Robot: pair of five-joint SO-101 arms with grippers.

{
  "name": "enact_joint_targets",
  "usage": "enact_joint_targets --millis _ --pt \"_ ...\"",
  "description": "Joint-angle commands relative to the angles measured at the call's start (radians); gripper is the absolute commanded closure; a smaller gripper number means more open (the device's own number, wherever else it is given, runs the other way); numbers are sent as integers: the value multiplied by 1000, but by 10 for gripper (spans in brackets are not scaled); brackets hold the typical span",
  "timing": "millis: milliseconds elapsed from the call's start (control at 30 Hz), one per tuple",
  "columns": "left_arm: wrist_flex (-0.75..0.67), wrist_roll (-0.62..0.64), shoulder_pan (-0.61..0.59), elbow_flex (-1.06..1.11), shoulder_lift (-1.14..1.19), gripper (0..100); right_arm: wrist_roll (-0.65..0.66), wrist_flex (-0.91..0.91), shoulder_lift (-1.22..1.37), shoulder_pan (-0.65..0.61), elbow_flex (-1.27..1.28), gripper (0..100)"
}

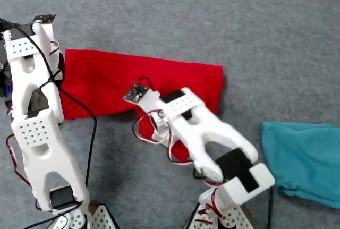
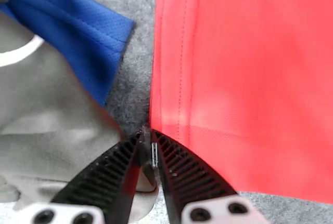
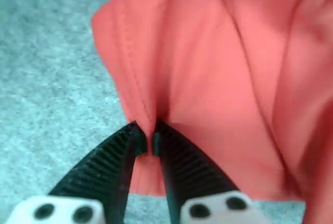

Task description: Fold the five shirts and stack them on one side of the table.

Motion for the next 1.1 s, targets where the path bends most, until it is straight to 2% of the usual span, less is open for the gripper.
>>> enact_joint_targets --millis 0,200,333,500,700,867,1067 --pt "5 -2 -12 -6 -88 981 -5 94 21 50 -73 993" --pt "5 -3 -12 -6 -87 981 0 350 27 117 -430 993" --pt "5 -3 -12 -6 -85 981 97 477 81 191 -682 993" --pt "5 -3 -12 -6 -85 981 198 601 288 259 -1020 993" --pt "5 -3 -12 -6 -84 981 311 701 581 263 -1478 993" --pt "5 -3 -12 -6 -82 981 367 698 700 260 -1567 993" --pt "5 -3 -11 -6 -82 981 423 697 717 268 -1649 992"
